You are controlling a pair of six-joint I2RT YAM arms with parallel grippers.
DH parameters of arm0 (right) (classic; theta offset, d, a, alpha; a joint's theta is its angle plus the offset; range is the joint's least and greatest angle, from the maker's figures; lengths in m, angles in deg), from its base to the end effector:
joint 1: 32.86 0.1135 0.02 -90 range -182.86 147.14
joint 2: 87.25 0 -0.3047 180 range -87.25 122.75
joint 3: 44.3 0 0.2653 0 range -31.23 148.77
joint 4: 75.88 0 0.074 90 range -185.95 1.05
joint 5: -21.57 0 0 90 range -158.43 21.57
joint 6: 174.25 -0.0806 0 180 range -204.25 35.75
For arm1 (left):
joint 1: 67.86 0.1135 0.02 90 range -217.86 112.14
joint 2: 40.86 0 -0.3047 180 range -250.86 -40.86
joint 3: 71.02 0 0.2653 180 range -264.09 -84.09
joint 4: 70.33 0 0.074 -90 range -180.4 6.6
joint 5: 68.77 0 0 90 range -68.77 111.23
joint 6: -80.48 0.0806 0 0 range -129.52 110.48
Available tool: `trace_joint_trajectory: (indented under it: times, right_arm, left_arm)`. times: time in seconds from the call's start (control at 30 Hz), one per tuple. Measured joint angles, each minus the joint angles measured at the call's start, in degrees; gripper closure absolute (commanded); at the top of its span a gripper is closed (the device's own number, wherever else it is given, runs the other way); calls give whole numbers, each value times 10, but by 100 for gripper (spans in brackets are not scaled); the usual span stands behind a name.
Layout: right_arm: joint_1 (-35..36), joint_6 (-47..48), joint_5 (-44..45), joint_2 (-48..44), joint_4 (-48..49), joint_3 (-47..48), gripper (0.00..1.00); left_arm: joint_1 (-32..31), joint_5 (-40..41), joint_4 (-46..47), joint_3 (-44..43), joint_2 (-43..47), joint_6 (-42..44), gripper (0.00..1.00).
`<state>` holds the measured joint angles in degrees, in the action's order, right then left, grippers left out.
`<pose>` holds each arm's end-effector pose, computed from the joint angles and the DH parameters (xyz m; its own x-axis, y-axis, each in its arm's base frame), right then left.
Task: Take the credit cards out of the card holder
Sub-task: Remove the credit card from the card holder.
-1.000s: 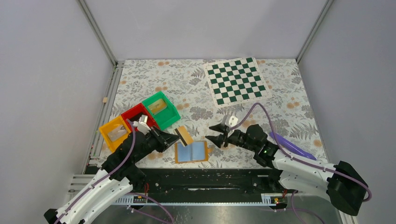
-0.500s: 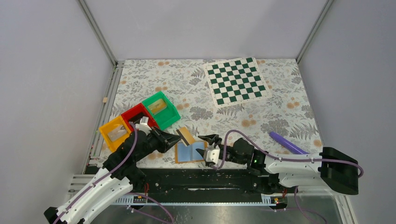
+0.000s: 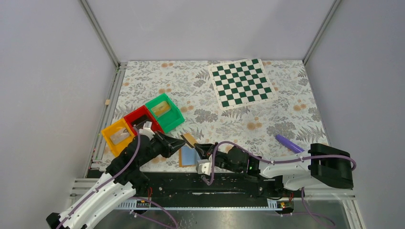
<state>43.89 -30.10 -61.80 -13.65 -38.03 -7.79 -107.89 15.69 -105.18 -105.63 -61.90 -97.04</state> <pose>0.0777 0.2895 0.2479 0.7640 -0.2681 -0.5869 -0.5483 0.2096 -0.8096 0.1001 -0.0942 0.2292 -0.7204 -0.6935 -0.0053 -0.2470 0.2637 -0.9325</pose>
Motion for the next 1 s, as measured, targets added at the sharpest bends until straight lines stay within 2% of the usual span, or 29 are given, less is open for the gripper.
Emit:
trace_joint_trajectory:
  times: [0.03, 0.07, 0.1, 0.13, 0.17, 0.27, 0.4, 0.67, 0.83, 1.0]
  right_arm:
    - [2, 0, 4, 1, 6, 0, 100]
    - [2, 0, 6, 1, 10, 0, 100]
    - [2, -7, 9, 1, 13, 0, 100]
    - [2, -18, 13, 0, 14, 0, 100]
    - [2, -34, 18, -1, 15, 0, 100]
    - [3, -112, 50, -23, -36, 18, 100]
    - [-16, -243, 52, -65, -174, 92, 100]
    - [-150, -533, -94, -184, -312, 95, 100]
    - [-176, -612, -150, -200, -379, 95, 100]
    - [-232, -704, -210, -223, -399, 95, 100]
  left_arm:
    - [0, 0, 0, 1, 3, -1, 96]
    - [1, 0, 0, 3, 7, -2, 87]
    - [1, 1, 2, 4, 10, -2, 75]
    - [1, 1, 4, 5, 13, 0, 59]
    - [1, 2, 5, 6, 15, 6, 51]
    - [1, 13, 11, 5, 22, 47, 39]
    - [1, 43, -13, -16, 22, 132, 37]
    - [2, 33, -42, -106, -9, 321, 37]
    - [2, -5, -47, -137, -16, 416, 37]
    - [2, -49, -30, -143, -16, 460, 41]
